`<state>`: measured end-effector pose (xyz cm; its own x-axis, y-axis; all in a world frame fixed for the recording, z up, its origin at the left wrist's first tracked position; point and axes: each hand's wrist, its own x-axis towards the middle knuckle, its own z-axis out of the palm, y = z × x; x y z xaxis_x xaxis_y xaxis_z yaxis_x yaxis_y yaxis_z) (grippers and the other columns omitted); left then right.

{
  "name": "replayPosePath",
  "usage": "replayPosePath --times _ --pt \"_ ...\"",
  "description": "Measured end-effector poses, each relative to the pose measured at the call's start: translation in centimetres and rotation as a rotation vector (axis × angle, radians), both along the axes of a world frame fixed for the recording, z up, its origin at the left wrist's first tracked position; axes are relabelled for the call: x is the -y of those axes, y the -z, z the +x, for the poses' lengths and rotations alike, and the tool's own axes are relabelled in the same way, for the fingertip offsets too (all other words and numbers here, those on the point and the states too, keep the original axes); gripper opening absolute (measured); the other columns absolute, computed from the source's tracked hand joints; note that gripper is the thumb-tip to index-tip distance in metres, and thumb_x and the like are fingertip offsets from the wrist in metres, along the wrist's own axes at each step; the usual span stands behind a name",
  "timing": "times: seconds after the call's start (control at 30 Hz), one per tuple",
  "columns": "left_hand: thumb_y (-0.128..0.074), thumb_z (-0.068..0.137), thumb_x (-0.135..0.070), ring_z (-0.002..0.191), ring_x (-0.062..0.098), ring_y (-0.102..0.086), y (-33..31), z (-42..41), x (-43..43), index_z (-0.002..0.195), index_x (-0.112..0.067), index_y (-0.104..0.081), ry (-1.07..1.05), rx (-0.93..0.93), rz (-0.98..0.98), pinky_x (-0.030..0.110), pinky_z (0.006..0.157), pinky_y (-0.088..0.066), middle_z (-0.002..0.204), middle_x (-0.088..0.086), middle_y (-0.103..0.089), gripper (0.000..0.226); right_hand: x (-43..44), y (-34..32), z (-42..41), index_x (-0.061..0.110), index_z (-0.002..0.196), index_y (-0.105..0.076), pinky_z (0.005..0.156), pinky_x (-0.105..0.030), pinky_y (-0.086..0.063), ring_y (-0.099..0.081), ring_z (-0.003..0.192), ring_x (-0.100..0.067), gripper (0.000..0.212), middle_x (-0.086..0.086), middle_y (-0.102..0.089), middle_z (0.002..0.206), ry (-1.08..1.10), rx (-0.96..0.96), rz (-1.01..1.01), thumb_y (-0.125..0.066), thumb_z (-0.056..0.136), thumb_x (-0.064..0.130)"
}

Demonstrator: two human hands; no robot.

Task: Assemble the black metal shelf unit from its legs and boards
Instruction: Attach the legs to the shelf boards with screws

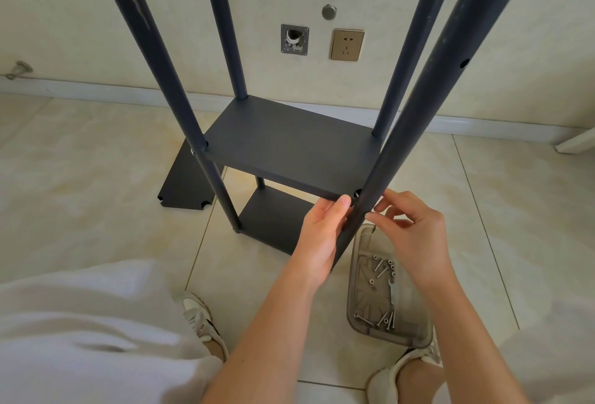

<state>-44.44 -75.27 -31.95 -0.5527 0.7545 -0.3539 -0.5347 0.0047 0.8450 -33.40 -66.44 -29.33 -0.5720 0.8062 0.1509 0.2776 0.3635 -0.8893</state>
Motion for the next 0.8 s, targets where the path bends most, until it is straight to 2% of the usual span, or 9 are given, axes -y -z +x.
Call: replayPosePath --times 0.13,0.37,0.5,0.6,0.67,0.73,0.8 --pt "-0.054 0.103 -0.036 0.100 0.004 -0.070 -0.2 0.2 0.0 0.087 -0.047 -0.073 -0.016 0.001 0.010 0.009 0.072 -0.052 0.100 -0.014 -0.075 0.028 -0.1 -0.4 -0.1 0.019 0.111 -0.074 0.068 -0.012 -0.050 -0.059 0.080 -0.005 0.030 0.009 -0.063 0.093 -0.001 0.037 -0.013 -0.076 0.082 0.015" --pt "-0.053 0.103 -0.039 0.104 0.004 -0.069 -0.2 0.3 -0.2 0.088 -0.047 -0.073 -0.029 0.010 0.021 0.014 0.075 -0.054 0.103 -0.014 -0.074 0.026 0.0 -0.8 -0.1 0.017 0.114 -0.074 0.072 -0.022 -0.050 -0.057 0.074 -0.010 0.032 0.004 -0.064 0.085 -0.049 0.019 -0.053 -0.075 0.083 0.009" --pt "-0.052 0.103 -0.037 0.105 0.006 -0.069 -0.5 0.4 -0.3 0.095 -0.043 -0.072 -0.022 -0.009 0.013 0.017 0.079 -0.054 0.105 -0.012 -0.074 0.022 -0.2 -0.8 -0.3 0.016 0.113 -0.074 0.072 -0.021 -0.049 -0.057 0.074 -0.007 0.031 0.005 -0.065 0.084 -0.055 0.018 -0.049 -0.075 0.083 0.008" --pt "-0.057 0.098 -0.044 0.109 0.008 -0.068 -0.7 0.5 -0.3 0.108 -0.035 -0.068 -0.015 -0.028 -0.004 0.021 0.086 -0.053 0.108 -0.011 -0.073 0.017 -0.4 -1.0 -0.6 0.017 0.111 -0.074 0.070 -0.019 -0.048 -0.057 0.074 -0.007 0.031 0.005 -0.064 0.092 -0.045 -0.001 -0.052 -0.077 0.081 0.009" --pt "-0.060 0.089 -0.051 0.113 0.010 -0.066 -0.7 0.6 -0.2 0.114 -0.033 -0.065 -0.014 -0.015 0.003 0.027 0.096 -0.051 0.112 -0.010 -0.072 0.031 -0.4 -0.9 -0.7 0.023 0.108 -0.072 0.070 -0.018 -0.048 -0.058 0.079 -0.006 0.031 0.006 -0.062 0.100 -0.031 -0.011 -0.036 -0.078 0.080 0.011" --pt "-0.061 0.092 -0.049 0.115 0.012 -0.065 -0.7 0.6 -0.1 0.118 -0.031 -0.064 0.000 -0.010 0.013 0.032 0.102 -0.049 0.116 -0.008 -0.072 0.032 -0.4 -0.8 -0.8 0.031 0.109 -0.067 0.070 -0.014 -0.048 -0.058 0.085 -0.002 0.035 0.007 -0.058 0.109 -0.015 -0.019 -0.035 -0.079 0.080 0.014" --pt "-0.058 0.096 -0.046 0.115 0.012 -0.065 -0.8 0.7 0.1 0.117 -0.032 -0.065 -0.006 -0.017 -0.007 0.032 0.102 -0.048 0.115 -0.008 -0.072 0.026 -0.4 -0.7 -1.0 0.039 0.113 -0.061 0.070 -0.009 -0.050 -0.059 0.094 0.000 0.043 0.008 -0.056 0.120 -0.020 -0.010 -0.057 -0.078 0.081 0.015"
